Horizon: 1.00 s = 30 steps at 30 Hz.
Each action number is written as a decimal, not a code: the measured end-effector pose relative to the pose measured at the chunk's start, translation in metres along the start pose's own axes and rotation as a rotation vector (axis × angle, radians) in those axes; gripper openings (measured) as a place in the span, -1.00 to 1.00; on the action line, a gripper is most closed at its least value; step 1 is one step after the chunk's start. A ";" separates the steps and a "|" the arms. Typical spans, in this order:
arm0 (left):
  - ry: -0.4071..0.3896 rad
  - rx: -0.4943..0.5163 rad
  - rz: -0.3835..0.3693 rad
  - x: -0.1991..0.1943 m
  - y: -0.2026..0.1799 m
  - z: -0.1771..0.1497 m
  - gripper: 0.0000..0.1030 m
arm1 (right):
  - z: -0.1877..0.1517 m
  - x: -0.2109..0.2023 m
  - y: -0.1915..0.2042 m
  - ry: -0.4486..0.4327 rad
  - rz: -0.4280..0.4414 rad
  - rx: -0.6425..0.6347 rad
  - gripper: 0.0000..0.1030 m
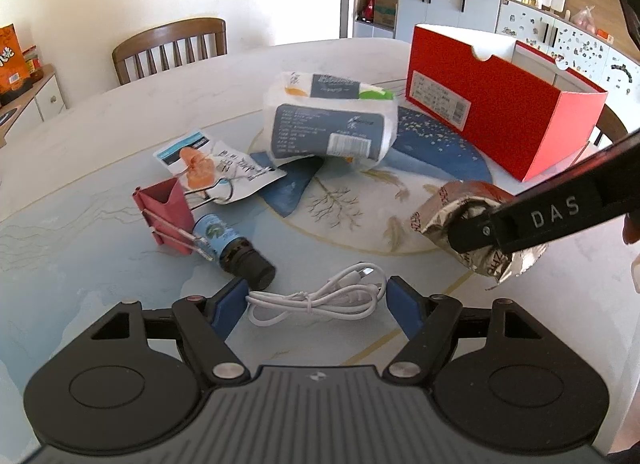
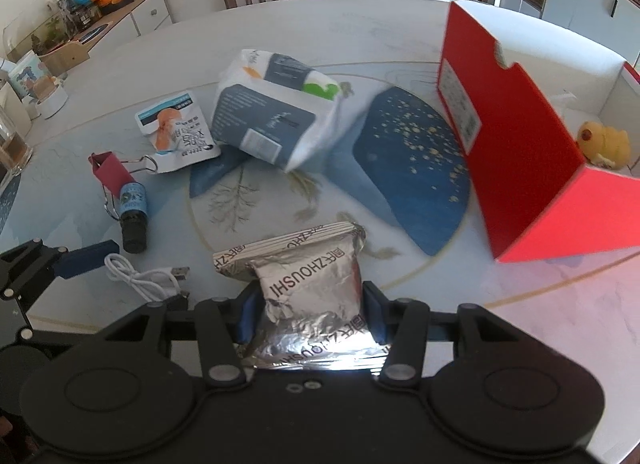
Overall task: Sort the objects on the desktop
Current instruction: 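Grasp the silver foil bag with the right tool while the left tool grasps the white cable, then carry the foil bag and white cable with both tools over the red shoebox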
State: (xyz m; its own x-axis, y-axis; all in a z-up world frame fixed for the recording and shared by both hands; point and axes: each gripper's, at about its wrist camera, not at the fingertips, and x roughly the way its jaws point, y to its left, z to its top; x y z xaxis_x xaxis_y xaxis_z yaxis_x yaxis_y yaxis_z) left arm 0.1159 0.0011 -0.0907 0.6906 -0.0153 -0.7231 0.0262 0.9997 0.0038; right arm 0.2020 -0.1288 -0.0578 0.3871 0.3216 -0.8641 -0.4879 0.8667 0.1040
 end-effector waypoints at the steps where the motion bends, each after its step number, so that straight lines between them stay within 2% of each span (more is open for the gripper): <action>1: -0.003 0.000 -0.002 -0.001 -0.002 0.002 0.47 | -0.001 -0.002 -0.003 -0.001 0.001 0.003 -0.01; 8: -0.031 0.001 -0.013 -0.012 -0.017 0.018 0.47 | -0.002 -0.016 -0.021 -0.008 0.009 0.010 -0.01; 20: -0.088 -0.022 -0.046 -0.029 -0.046 0.061 0.47 | 0.012 -0.054 -0.060 -0.075 0.055 0.041 -0.01; 30: -0.152 -0.027 -0.021 -0.042 -0.072 0.095 0.47 | 0.034 -0.083 -0.093 -0.166 0.093 0.029 -0.01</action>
State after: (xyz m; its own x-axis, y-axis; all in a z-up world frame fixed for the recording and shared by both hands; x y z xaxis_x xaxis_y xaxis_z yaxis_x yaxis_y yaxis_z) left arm 0.1535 -0.0726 0.0054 0.7915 -0.0372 -0.6100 0.0236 0.9993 -0.0303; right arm 0.2419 -0.2232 0.0208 0.4662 0.4572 -0.7573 -0.5057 0.8402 0.1959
